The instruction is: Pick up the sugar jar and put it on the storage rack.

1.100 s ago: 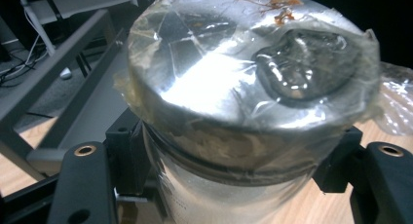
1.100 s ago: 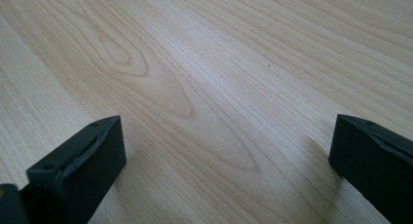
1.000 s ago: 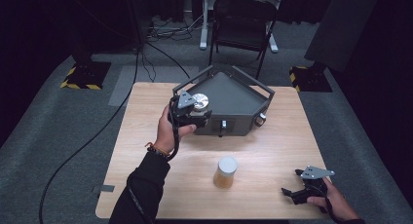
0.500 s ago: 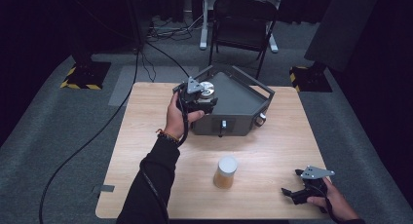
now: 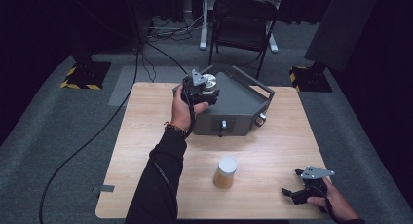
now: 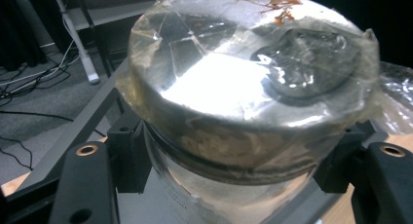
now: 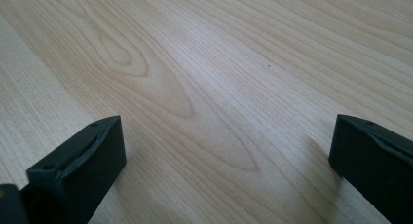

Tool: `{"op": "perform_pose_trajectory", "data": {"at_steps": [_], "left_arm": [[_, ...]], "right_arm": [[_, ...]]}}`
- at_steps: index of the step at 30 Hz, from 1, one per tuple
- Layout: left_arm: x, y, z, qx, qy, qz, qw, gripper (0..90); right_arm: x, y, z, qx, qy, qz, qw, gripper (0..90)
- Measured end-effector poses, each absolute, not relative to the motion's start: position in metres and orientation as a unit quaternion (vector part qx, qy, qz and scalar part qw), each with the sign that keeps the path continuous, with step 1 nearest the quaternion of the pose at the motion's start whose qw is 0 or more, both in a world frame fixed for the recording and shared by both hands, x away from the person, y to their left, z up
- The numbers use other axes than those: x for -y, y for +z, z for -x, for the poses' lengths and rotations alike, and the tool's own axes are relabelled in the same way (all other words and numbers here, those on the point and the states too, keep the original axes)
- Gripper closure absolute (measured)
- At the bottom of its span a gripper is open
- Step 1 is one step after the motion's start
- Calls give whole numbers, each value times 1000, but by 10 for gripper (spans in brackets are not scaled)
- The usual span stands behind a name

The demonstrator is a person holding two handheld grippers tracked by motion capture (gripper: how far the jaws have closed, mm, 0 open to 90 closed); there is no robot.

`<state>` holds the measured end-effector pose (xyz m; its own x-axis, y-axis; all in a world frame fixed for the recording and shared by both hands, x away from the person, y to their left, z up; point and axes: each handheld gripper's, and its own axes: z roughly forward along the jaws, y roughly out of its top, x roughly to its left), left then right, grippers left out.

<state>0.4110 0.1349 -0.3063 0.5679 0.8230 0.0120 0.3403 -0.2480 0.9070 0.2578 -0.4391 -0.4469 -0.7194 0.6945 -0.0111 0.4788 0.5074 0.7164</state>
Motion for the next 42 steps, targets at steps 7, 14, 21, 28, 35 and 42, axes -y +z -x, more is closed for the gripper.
{"op": "perform_pose_trajectory", "data": {"at_steps": [7, 14, 21, 28, 35, 42], "left_arm": [[-131, -308, -419, -389, 257, -755, 461, 306], [-125, -319, -426, -394, 252, -761, 449, 306], [-124, -326, -430, -400, 248, -760, 448, 306], [-123, -333, -431, -406, 247, -759, 444, 306], [-124, -334, -431, -407, 245, -761, 441, 306], [-126, -336, -431, -412, 243, -757, 445, 306]], "right_arm": [[439, -447, -258, -855, 358, -343, 150, 0], [439, -447, -258, -855, 358, -343, 151, 0], [438, -447, -258, -855, 358, -342, 150, 0], [438, -447, -258, -856, 359, -342, 149, 0], [438, -447, -258, -856, 358, -341, 149, 0], [438, -447, -258, -856, 359, -341, 149, 0]]}}
